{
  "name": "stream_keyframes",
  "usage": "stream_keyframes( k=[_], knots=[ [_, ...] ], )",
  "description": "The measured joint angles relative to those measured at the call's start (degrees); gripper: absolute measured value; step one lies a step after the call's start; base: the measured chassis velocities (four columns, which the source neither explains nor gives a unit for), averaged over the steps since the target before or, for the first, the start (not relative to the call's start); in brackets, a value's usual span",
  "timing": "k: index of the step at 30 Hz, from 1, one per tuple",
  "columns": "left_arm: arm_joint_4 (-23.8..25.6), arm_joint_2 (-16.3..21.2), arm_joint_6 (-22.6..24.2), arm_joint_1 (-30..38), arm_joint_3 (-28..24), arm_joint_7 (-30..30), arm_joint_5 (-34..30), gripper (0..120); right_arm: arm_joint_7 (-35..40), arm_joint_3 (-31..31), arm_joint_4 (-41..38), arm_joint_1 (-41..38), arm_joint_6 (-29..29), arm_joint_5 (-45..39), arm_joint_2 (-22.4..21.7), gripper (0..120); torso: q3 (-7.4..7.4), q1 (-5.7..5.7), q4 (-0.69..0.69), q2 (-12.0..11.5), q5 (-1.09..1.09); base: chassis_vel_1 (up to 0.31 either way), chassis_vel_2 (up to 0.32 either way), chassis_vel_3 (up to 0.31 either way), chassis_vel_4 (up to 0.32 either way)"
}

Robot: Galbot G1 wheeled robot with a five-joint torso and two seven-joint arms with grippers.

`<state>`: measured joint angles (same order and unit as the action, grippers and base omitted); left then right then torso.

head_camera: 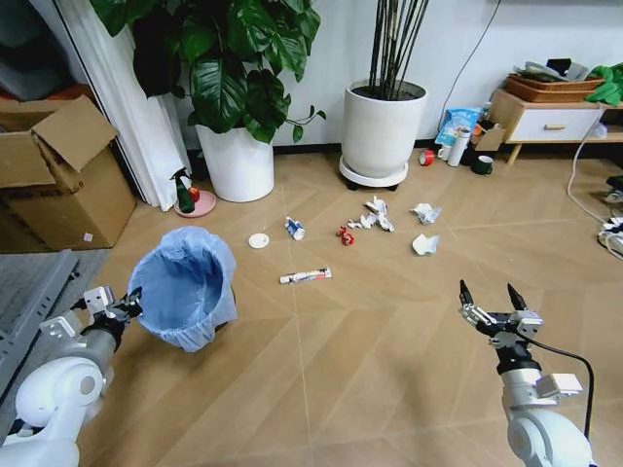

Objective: Pick up the trash bin and place the garbage on the floor into it.

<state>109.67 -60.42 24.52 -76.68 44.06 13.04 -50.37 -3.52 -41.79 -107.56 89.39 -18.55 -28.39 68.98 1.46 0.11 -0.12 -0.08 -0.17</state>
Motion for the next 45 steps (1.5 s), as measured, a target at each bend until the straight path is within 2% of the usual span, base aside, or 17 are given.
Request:
stream_keyframes(
  k=[28,45],
  knots=[
    [-0.1,-0.3,-0.2,0.2,0.1,0.0,0.1,0,-0.2,0.0,0.0,-0.4,-0.2,0.3,0.0,100,0.0,0.0,-0.02,0.0,-0.01,-0.07,0.274,0.073,-0.278],
    [-1.2,-0.3,-0.5,0.9,-0.2,-0.2,0.3,0,-1.7,2.2,2.4,-1.7,-1.7,0.7,-0.3,100,0.0,0.0,-0.01,0.0,-0.02,-0.097,0.278,0.095,-0.28]
  ],
)
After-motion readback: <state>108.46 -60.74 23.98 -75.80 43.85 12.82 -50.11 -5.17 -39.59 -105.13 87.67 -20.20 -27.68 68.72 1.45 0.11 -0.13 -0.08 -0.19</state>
